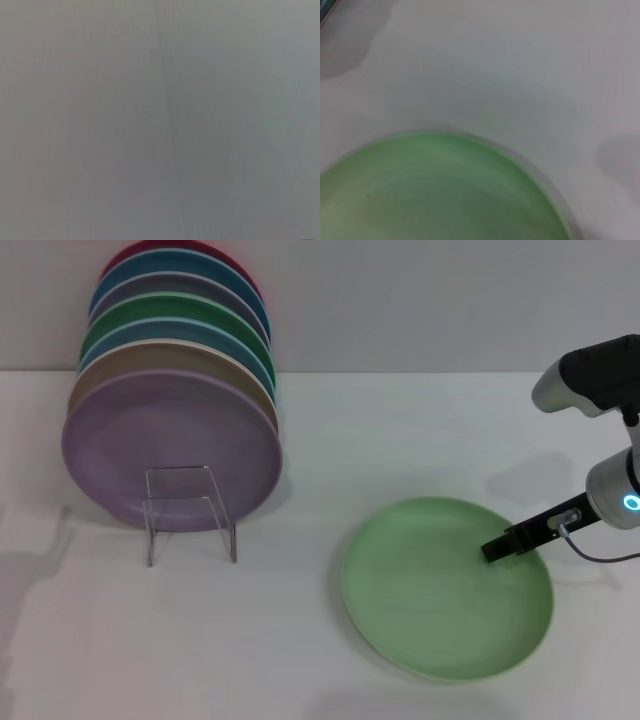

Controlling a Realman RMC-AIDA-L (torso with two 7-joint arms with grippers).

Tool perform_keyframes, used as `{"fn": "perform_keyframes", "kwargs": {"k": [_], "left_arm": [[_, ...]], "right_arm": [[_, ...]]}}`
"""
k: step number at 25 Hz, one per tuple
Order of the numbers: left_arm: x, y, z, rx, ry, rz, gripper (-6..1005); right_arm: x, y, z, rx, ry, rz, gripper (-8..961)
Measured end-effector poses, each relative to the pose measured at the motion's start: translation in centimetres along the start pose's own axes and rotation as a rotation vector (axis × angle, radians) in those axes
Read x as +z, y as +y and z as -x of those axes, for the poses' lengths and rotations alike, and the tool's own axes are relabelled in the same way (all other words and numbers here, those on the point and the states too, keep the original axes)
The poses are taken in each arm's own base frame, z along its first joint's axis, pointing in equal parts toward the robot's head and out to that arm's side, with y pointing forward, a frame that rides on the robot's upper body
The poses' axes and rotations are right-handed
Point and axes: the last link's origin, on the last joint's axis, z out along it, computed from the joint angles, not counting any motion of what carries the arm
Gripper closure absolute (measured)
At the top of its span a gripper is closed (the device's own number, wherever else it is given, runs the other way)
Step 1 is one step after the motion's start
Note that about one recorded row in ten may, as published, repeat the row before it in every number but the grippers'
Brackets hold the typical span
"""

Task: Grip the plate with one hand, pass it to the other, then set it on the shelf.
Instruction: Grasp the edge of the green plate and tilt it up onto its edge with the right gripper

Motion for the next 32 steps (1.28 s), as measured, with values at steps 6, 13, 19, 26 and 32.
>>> {"fn": "perform_keyframes", "kwargs": {"k": [6,13,19,26,32], "left_arm": [[0.1,0.0,0.0,-0.001,-0.002,0.001,185],[0.1,0.0,0.1,0.0,-0.006,0.001,185],[0.1,0.0,0.1,0.001,-0.005,0.001,185],[0.0,-0.1,0.0,0.001,-0.002,0.0,185],[0.0,0.0,-0.1,0.001,0.003,0.004,186]], "right_arm": [[0.0,0.5,0.2,-0.03,0.001,-0.003,497],[0.0,0.7,0.5,-0.045,-0.003,-0.005,674],[-0.7,0.9,0.9,-0.056,-0.035,-0.009,827],[-0.9,1.1,1.0,-0.054,-0.056,0.004,871],[-2.1,1.3,1.4,-0.062,-0.12,0.027,906]]}}
